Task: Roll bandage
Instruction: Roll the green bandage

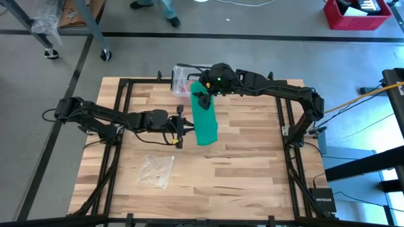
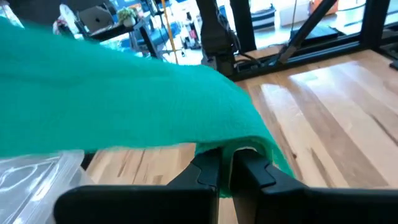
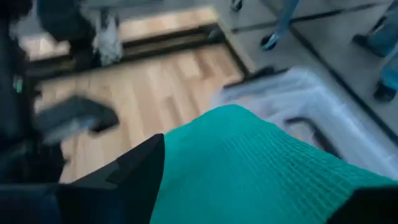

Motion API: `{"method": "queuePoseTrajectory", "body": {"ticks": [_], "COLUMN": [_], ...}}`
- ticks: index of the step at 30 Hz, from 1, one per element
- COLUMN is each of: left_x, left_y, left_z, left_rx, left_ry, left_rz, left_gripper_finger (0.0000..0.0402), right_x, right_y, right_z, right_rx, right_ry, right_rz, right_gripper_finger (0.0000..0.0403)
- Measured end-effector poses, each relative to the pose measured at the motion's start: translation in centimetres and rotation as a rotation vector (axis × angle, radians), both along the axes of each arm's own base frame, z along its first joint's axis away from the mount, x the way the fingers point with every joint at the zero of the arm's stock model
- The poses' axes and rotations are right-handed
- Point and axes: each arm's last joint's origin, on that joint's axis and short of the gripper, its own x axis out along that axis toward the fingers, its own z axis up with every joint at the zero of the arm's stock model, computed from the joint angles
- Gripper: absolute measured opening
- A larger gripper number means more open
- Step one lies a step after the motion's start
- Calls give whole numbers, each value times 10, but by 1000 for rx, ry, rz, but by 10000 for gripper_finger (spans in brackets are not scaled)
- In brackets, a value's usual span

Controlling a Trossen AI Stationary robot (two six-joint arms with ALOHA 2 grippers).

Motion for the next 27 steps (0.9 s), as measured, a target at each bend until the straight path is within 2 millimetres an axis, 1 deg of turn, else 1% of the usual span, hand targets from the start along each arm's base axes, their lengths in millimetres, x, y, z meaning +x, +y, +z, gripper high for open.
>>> {"method": "queuePoseTrajectory", "body": {"ticks": [7, 11, 13, 14, 17, 19, 24, 26, 27], "left_x": [-1, -1, -1, -1, -1, -1, -1, -1, -1], "left_y": [5, 5, 5, 5, 4, 4, 4, 4, 4], "left_z": [-3, -3, -3, -3, -4, -4, -4, -4, -4], "left_rx": [-20, -16, -16, -17, -11, -11, -16, -12, -10], "left_ry": [33, 32, 32, 33, 36, 39, 37, 37, 37], "left_rz": [22, 21, 21, 21, 15, 14, 16, 15, 15], "left_gripper_finger": [10, 11, 10, 11, 11, 10, 11, 10, 11], "right_x": [2, 0, -2, -3, -9, -13, -16, -17, -16], "right_y": [-1, -4, -3, -2, 0, -2, -2, -2, -1], "right_z": [3, 16, 20, 20, 7, 2, -1, 1, 2], "right_rx": [-11, -33, -45, -42, 29, 56, 68, 130, 186], "right_ry": [-37, -129, -144, -134, 12, 67, 108, 91, 71], "right_rz": [-16, -49, -45, -43, 4, 12, 4, 21, 63], "right_gripper_finger": [285, 285, 285, 285, 285, 285, 285, 285, 285]}}
